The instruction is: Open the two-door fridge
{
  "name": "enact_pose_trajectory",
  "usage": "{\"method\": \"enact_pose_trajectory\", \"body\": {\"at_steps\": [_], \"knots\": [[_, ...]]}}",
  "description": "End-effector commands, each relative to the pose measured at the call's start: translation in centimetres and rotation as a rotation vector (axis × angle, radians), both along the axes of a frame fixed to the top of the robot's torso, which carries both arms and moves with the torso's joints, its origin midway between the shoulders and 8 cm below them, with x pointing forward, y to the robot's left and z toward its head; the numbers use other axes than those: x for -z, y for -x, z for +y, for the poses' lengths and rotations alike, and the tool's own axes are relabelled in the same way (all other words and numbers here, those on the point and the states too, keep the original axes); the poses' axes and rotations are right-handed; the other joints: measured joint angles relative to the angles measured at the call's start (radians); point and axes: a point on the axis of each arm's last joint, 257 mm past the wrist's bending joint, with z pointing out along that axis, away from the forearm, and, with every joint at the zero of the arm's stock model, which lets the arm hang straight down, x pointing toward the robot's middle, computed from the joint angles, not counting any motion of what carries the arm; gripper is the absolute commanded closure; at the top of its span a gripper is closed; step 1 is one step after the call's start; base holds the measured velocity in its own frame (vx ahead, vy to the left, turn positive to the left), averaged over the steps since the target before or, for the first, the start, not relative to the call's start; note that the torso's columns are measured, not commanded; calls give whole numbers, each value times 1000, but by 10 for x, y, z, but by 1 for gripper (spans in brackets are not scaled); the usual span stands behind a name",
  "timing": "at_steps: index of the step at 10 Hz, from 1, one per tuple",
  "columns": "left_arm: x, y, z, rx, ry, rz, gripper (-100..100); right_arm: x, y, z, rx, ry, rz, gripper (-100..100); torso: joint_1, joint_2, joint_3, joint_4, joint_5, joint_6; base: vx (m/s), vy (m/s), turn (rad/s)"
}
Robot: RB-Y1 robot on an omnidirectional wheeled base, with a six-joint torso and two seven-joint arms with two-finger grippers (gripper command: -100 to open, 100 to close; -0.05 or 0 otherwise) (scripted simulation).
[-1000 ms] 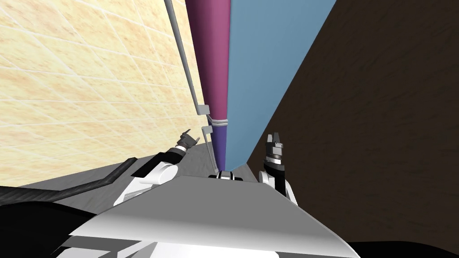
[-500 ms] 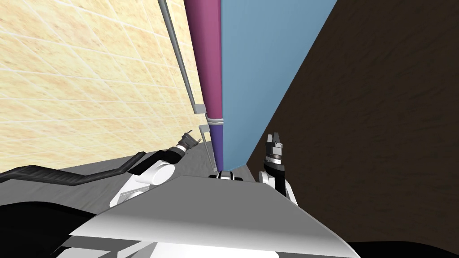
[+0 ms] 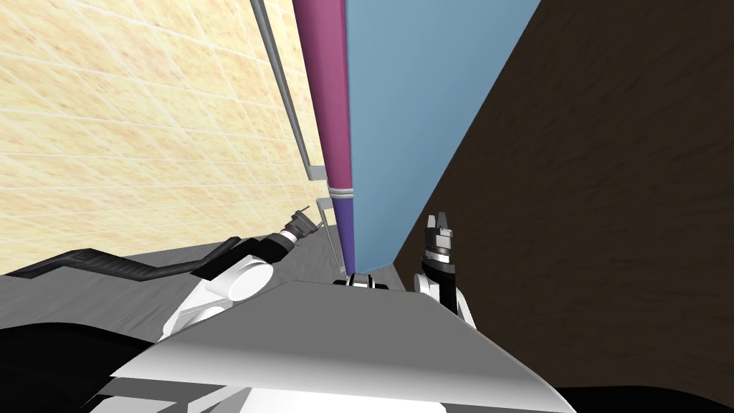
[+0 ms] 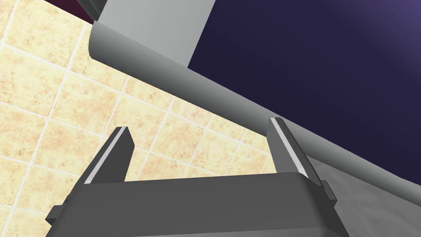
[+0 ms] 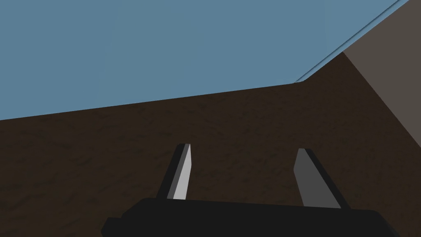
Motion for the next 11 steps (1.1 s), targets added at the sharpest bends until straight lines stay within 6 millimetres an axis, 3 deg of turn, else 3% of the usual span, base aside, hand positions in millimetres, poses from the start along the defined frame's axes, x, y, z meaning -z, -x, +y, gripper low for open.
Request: {"method": "enact_pose_trajectory", "body": {"at_steps": [1, 4, 5, 8, 11], "knots": [[-22, 6, -14, 36, -1, -32, -100, 0, 0, 0, 0, 0, 0, 0, 3, 0, 0, 0, 1, -1, -5, -35, 40], [-20, 7, -13, 30, -2, -27, -100, 0, 0, 0, 0, 0, 0, 0, 4, -6, -4, -2, 2, -1, 60, -16, 10], [-20, 7, -13, 31, -1, -26, 100, 0, 0, 0, 0, 0, 0, 0, 4, -3, -2, -1, 1, -1, 3, -5, 10], [-21, 6, -28, 78, 3, -26, 100, 0, 0, 0, 0, 1, 0, 0, 11, -3, -3, 1, 0, 0, -27, 221, -92], [-22, 5, -35, 101, 3, -28, 100, 0, 0, 0, 0, 1, 0, 0, 4, -11, -9, 1, -2, 2, -21, 272, -67]]}}
